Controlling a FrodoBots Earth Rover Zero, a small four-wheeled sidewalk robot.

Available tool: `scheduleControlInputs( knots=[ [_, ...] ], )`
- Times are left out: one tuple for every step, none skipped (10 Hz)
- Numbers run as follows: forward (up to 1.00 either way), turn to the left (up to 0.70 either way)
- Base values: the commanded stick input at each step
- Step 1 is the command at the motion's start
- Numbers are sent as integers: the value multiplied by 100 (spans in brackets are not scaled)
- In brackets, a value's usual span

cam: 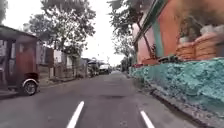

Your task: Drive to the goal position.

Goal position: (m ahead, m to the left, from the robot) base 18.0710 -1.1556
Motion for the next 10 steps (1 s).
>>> scheduleControlInputs(
  knots=[
    [100, 0],
    [100, 0],
    [100, 0],
    [100, 0],
    [100, 0],
    [100, 0],
    [100, 0],
    [100, 0],
    [100, 0],
    [100, 0]
  ],
)
